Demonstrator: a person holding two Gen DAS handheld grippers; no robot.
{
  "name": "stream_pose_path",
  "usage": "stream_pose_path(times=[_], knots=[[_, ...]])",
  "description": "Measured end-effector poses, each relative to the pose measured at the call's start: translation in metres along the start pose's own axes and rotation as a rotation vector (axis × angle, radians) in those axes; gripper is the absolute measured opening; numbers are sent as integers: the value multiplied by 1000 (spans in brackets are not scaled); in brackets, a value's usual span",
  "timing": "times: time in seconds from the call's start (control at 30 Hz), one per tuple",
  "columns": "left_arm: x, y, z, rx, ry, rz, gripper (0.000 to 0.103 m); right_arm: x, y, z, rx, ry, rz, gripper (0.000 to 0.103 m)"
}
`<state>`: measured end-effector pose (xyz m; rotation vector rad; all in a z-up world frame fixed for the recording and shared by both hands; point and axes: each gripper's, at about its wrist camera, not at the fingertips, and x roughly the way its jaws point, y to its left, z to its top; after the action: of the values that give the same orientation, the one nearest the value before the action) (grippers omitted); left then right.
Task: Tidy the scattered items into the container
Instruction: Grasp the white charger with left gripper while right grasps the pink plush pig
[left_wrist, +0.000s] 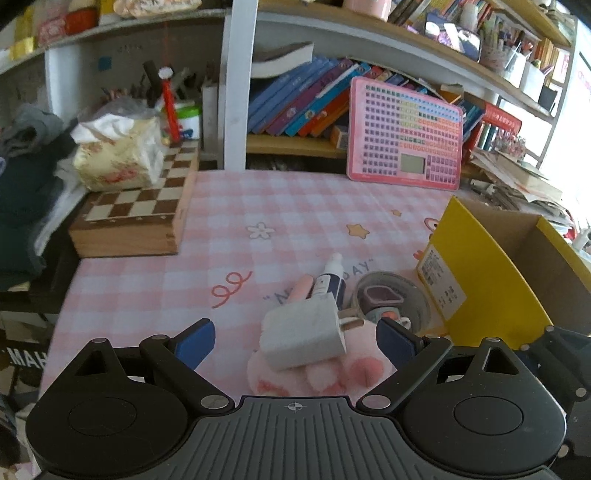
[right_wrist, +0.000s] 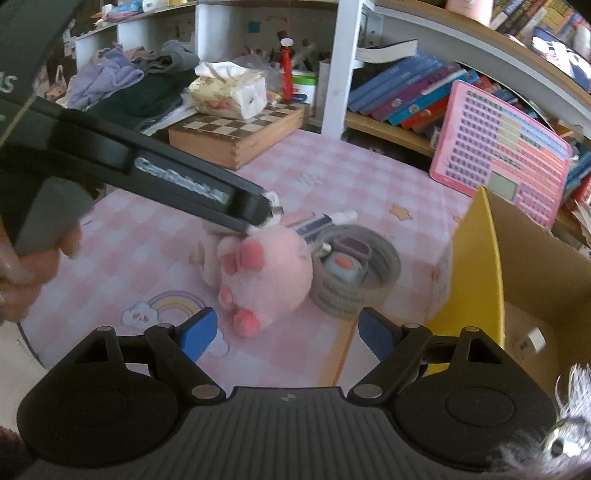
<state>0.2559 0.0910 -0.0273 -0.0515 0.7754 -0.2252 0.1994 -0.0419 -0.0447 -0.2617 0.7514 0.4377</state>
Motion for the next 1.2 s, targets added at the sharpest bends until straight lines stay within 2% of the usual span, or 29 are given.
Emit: stream_pose_path(times=[0.23, 0.43, 0.57, 0.6, 0.73, 0.87, 1.2], knots=[[22, 0, 7, -22, 48, -40, 96, 20, -1, 12, -21, -5, 35, 84], [40, 6, 11, -107, 103, -78, 93, 35, 0, 21, -44, -14, 59, 84], [43, 7, 11, -129, 112, -87, 69, 42, 2, 25, -62, -18, 77, 84], [43, 8, 11, -129, 108, -83, 67, 44, 2, 26, -65, -16, 82, 84], [40, 15, 11, -167, 108, -103, 67, 51, 3, 29, -74, -9, 102, 84], [25, 25, 10, -228, 90, -111, 67, 58, 3, 30, -82, -4, 118, 79], [-9, 51, 0, -318, 62, -62, 67, 76, 10, 28, -124, 29, 165, 73]])
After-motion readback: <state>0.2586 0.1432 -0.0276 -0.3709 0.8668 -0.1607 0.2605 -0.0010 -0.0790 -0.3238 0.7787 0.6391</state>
